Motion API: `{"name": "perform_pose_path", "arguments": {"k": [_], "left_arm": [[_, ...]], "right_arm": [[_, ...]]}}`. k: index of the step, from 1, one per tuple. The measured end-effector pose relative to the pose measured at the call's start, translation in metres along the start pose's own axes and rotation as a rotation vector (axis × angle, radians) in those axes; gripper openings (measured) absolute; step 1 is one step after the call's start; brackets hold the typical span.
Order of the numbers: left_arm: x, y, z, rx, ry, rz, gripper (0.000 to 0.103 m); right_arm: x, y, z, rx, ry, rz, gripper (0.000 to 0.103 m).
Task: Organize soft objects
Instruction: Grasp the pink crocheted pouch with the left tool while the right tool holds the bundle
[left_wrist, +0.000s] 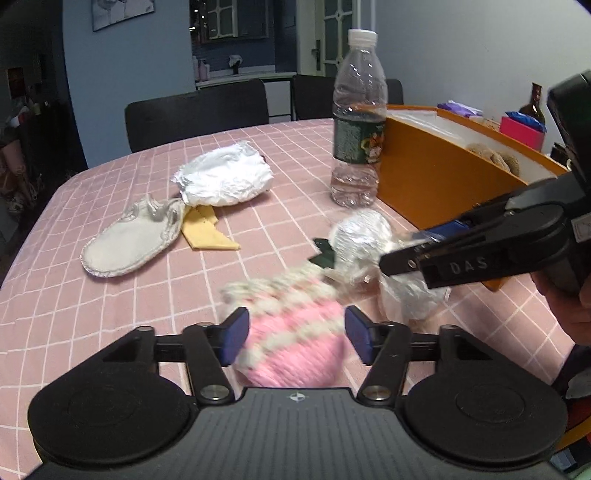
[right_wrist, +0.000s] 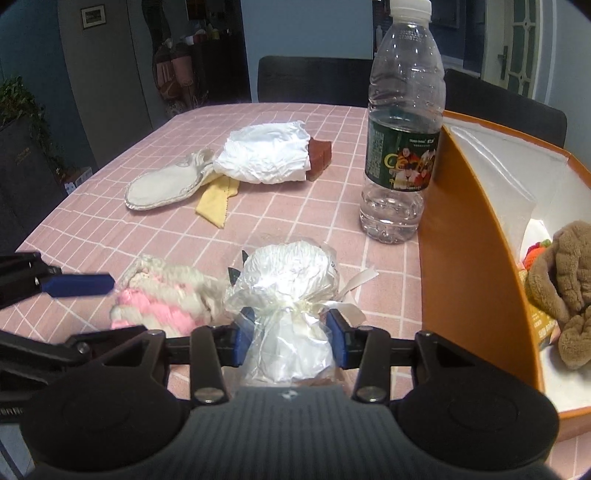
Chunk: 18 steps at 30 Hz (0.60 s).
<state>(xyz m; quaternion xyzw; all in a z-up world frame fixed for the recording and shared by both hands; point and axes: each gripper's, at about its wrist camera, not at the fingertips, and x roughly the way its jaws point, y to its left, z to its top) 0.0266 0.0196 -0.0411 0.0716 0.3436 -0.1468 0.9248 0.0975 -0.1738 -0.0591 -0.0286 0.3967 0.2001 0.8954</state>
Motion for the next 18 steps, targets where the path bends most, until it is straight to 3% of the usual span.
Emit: {"name": "perform_pose_path", "arguments": {"k": [3, 10, 16, 18], "left_arm": [[0.004, 0.014, 0.008, -0.085, 0.004, 0.003, 0.088], [0.035, 0.035, 0.009, -0.249, 0.124, -0.069, 0.089], [0.050, 0.037, 0.004, -0.310, 0.160, -0.078, 0.090], [0.050, 0.032, 0.005, -0.283, 0.159, -0.074, 0.090]], "right_arm": [[0.001, -0.005, 0.006, 0.000, 0.036, 0.010, 0.047], [0.003, -0.010, 0.013, -0.012, 0.065, 0.031, 0.043], [0.010, -0.009, 0.011, 0.001, 0.078, 0.059, 0.041], [0.010, -0.007, 0.011, -0.004, 0.080, 0.061, 0.043]]}}
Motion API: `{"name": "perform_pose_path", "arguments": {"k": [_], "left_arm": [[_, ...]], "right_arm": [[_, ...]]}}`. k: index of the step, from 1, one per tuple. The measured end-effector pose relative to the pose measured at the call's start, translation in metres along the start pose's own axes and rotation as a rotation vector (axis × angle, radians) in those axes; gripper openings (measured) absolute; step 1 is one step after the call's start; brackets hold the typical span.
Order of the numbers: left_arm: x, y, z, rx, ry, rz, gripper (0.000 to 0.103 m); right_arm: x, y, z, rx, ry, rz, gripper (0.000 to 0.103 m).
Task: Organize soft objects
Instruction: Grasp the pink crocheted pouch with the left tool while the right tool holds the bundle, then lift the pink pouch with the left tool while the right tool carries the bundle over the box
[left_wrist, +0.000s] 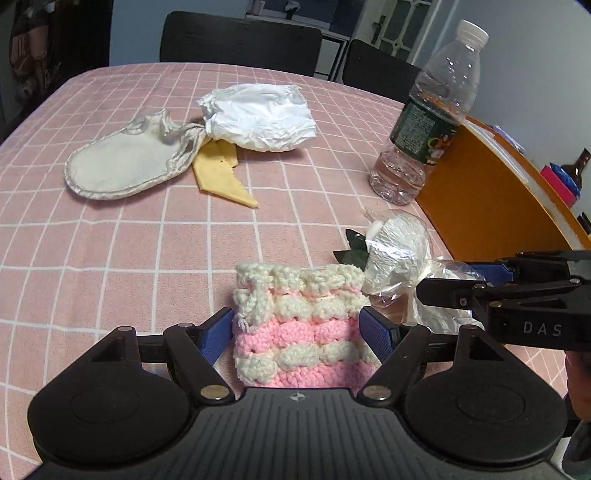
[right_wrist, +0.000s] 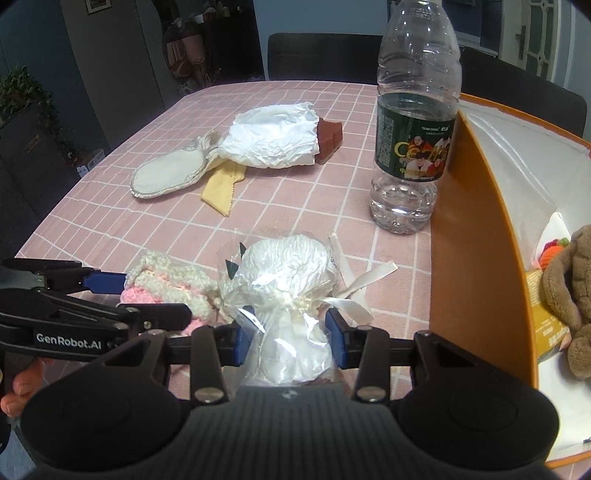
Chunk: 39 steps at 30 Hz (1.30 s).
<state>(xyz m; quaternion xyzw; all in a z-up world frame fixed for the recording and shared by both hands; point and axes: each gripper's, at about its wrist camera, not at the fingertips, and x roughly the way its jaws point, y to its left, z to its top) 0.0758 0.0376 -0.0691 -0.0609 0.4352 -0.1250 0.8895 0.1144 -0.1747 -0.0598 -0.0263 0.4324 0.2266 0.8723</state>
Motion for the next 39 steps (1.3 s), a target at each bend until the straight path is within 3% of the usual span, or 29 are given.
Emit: {"name": "perform_pose_path", "arguments": {"k": [3, 7, 11, 17, 23, 29, 33, 39], "left_arm": [[0.000, -0.006, -0.001, 0.049, -0.005, 0.014, 0.090], [0.002, -0.007, -0.001, 0.057, -0.005, 0.012, 0.064], [-0.001, -0.012, -0.005, 0.102, -0.035, 0.037, 0.046], [-0.013, -0.016, -0.008, 0.117, -0.109, 0.052, 0.031], [-0.045, -0.016, -0.001, 0.080, -0.232, 0.036, 0.030], [-0.091, -0.042, 0.019, 0.131, -0.390, -0.001, 0.030], [-0.108, -0.073, 0.035, 0.198, -0.473, -0.047, 0.030], [-0.104, -0.133, 0.060, 0.339, -0.532, -0.086, 0.030]], "right_arm": [[0.001, 0.001, 0.001, -0.007, 0.005, 0.000, 0.044], [0.005, 0.000, 0.001, -0.008, 0.016, 0.000, 0.045], [0.010, 0.001, 0.000, -0.016, 0.031, 0.007, 0.045], [0.006, 0.008, -0.003, -0.045, 0.004, -0.006, 0.031], [-0.029, 0.017, 0.002, -0.077, -0.093, -0.023, 0.029], [-0.089, 0.010, 0.014, -0.087, -0.244, -0.051, 0.029], [-0.125, -0.010, 0.022, -0.085, -0.325, -0.149, 0.029], [-0.156, -0.058, 0.029, -0.048, -0.347, -0.279, 0.029]]}}
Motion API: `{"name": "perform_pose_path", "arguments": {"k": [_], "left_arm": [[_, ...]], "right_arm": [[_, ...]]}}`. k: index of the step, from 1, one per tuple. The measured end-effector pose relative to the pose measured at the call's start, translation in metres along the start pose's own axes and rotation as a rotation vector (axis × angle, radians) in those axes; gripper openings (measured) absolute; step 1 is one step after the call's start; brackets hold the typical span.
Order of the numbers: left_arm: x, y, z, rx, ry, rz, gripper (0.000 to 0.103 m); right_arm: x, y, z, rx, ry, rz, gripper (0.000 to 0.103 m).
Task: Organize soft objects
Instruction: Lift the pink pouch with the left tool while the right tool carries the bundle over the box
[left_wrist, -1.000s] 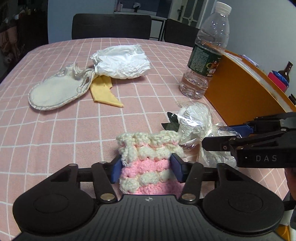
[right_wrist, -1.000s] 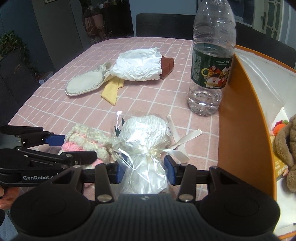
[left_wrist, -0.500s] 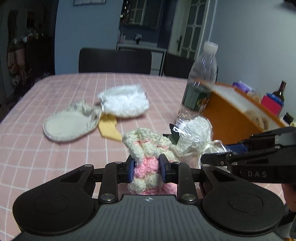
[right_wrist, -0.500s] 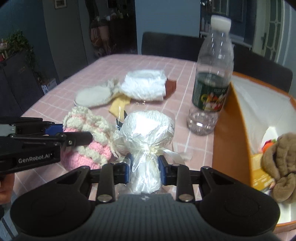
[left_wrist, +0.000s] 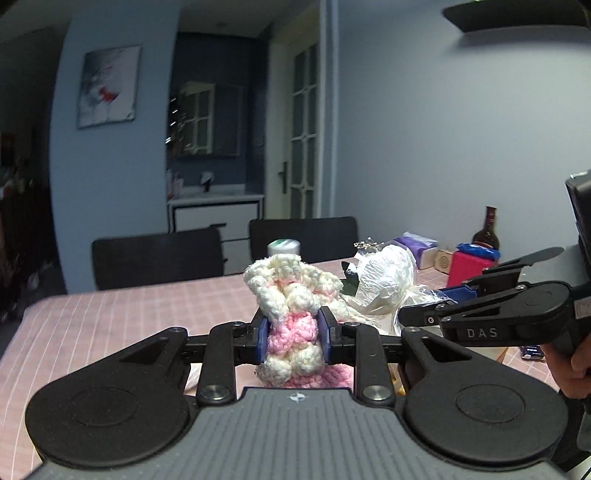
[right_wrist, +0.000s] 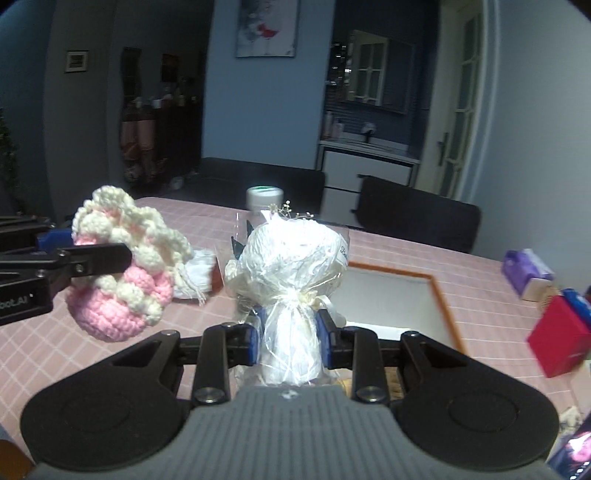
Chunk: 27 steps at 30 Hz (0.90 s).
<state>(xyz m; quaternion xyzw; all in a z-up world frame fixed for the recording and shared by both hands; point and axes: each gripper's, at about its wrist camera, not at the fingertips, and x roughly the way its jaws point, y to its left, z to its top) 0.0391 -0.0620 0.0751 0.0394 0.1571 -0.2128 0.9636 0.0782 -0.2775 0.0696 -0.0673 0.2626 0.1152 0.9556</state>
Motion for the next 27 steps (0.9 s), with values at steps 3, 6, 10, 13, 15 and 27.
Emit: {"name": "perform_pose_path", "arguments": {"k": [3, 6, 10, 13, 15, 27], "left_arm": [[0.026, -0.026, 0.010, 0.074, 0.000, -0.012, 0.030], [0.053, -0.054, 0.015, 0.157, 0.008, -0.003, 0.030], [0.095, -0.086, 0.016, 0.265, 0.037, 0.030, 0.030], [0.133, -0.101, 0.018, 0.307, 0.085, 0.055, 0.030], [0.158, -0.107, 0.018, 0.323, 0.126, 0.080, 0.030], [0.249, -0.110, 0.001, 0.339, 0.344, 0.128, 0.031]], "right_arm": [[0.007, -0.027, 0.002, 0.024, 0.016, -0.042, 0.029], [0.022, -0.049, 0.003, 0.039, 0.034, -0.096, 0.029], [0.047, -0.072, 0.002, 0.039, 0.039, -0.136, 0.029], [0.069, -0.085, 0.003, 0.038, 0.048, -0.151, 0.029], [0.088, -0.094, 0.004, 0.034, 0.059, -0.152, 0.029], [0.174, -0.149, -0.001, 0.168, 0.203, -0.050, 0.030]]}}
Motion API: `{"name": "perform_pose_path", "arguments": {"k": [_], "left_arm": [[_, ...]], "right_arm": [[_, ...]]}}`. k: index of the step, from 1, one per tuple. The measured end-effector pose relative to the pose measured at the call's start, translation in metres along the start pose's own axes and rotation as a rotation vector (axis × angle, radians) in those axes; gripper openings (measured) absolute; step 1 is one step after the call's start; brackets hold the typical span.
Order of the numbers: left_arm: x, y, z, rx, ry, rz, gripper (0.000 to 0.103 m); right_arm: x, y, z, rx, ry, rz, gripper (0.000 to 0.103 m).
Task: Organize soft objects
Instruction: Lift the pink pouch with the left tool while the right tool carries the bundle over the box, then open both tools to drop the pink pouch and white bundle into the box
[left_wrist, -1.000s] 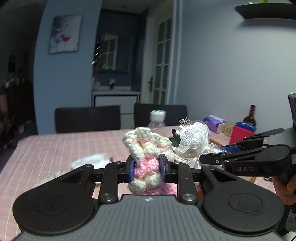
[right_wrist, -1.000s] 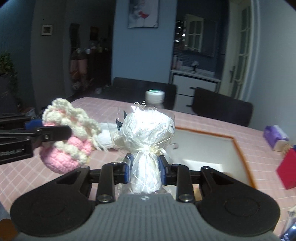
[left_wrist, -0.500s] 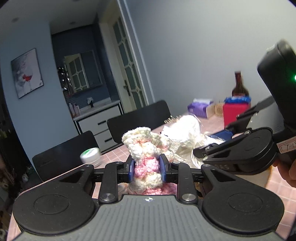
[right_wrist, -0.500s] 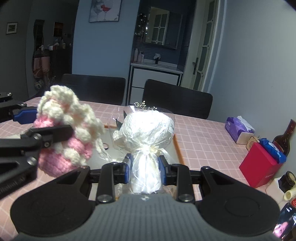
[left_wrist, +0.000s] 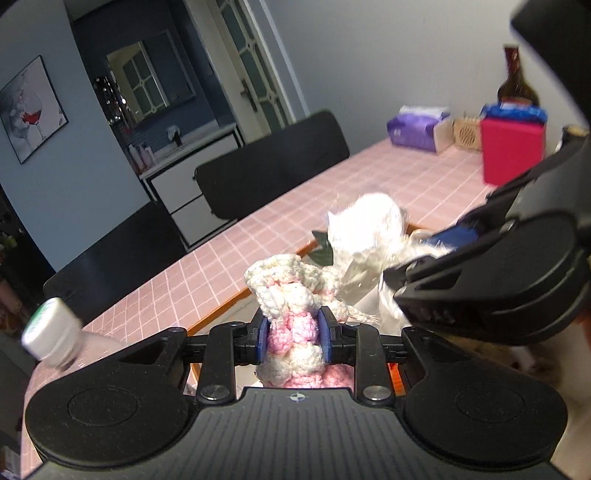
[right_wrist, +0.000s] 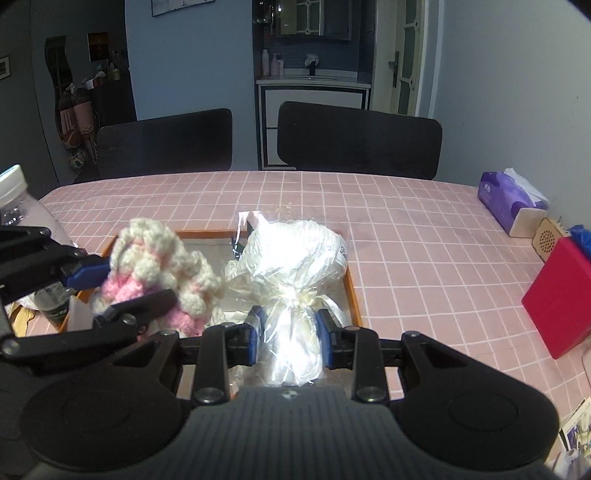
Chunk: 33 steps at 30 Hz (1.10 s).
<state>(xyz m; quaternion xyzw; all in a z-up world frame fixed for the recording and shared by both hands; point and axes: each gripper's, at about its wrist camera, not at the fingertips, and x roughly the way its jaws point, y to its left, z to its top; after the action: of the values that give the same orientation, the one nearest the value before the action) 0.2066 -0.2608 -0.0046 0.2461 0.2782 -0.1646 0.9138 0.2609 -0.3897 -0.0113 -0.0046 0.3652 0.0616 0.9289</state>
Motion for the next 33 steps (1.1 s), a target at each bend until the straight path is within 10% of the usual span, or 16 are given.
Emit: {"name": "perform_pose_path", "arguments": {"k": [17, 33], "left_arm": [[0.032, -0.001, -0.001, 0.035, 0.089, 0.079, 0.050], [-0.036, 0.002, -0.003, 0.062, -0.045, 0.072, 0.067]], "right_arm": [[0.025, 0.002, -0.003, -0.047, 0.064, -0.018, 0.038], [-0.033, 0.021, 0.008, -0.101, 0.026, -0.056, 0.051]]}}
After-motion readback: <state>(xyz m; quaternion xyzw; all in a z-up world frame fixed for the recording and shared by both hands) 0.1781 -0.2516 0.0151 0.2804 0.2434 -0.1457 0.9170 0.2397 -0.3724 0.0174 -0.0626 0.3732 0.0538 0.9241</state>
